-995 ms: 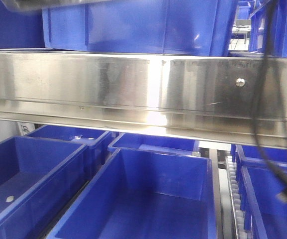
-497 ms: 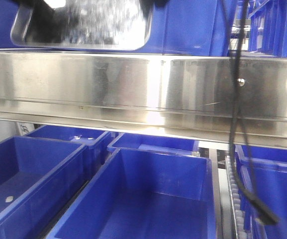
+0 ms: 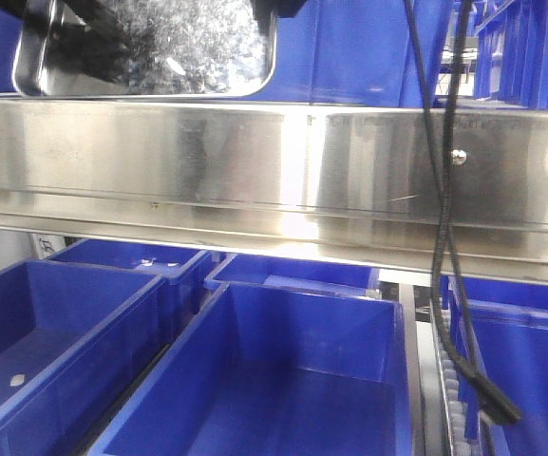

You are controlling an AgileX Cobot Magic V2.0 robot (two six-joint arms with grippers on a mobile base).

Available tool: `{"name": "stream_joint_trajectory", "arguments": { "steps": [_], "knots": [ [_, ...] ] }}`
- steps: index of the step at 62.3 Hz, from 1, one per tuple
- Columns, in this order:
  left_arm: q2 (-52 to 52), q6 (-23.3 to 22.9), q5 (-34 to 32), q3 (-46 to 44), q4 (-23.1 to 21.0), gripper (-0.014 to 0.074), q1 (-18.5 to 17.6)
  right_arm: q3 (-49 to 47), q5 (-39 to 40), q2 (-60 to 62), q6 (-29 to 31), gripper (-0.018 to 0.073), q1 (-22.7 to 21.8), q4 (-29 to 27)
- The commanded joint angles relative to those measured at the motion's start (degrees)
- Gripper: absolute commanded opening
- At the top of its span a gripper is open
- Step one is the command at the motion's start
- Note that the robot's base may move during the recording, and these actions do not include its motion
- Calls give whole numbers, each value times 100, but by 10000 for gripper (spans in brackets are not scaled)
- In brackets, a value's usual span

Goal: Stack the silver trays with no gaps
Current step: 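Lower the held tray onto the shelf tray with both grippers, then open both grippers and raise them off the stacked tray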

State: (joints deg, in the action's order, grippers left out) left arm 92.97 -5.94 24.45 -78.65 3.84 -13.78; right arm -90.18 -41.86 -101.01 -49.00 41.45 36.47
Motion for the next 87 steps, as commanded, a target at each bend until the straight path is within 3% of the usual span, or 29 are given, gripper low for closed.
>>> {"name": "stream_joint_trajectory", "arguments": {
  "steps": [1, 8, 14, 28, 46, 49, 58, 60, 72, 87],
  "knots": [
    [-55, -17, -97, -84, -186, 318, -122, -38, 539, 11, 148, 41, 42, 21],
    [-55, -17, -55, -107, -186, 318, -122, -38, 312, 11, 23, 292, 42, -16],
    [-55, -17, -80, -141, -186, 318, -122, -38, 64, 11, -270, 362, 32, -16],
    [-55, -17, 116, -341, -88, 318, -122, -38, -187, 11, -296, 252, 32, -16],
    [-55, -17, 558, -560, 132, 301, -122, -38, -277, 23, -296, 234, 32, -16],
    [-66, -17, 605, -560, 57, 256, -122, -38, -277, 46, -296, 190, 32, -16],
    [-152, -17, 688, -560, -14, -28, -122, -38, -277, 206, -296, -62, 32, -16],
    [-189, -17, 713, -560, -14, -27, -122, -38, -277, 255, -296, -102, 32, -16],
    [-611, -17, 664, -560, -84, 4, -122, -38, -151, 698, -296, -70, 32, 15],
    [-1575, -7, 112, -446, -84, 4, -122, -13, 32, 1281, -296, -70, 276, 794]
  ]
}}
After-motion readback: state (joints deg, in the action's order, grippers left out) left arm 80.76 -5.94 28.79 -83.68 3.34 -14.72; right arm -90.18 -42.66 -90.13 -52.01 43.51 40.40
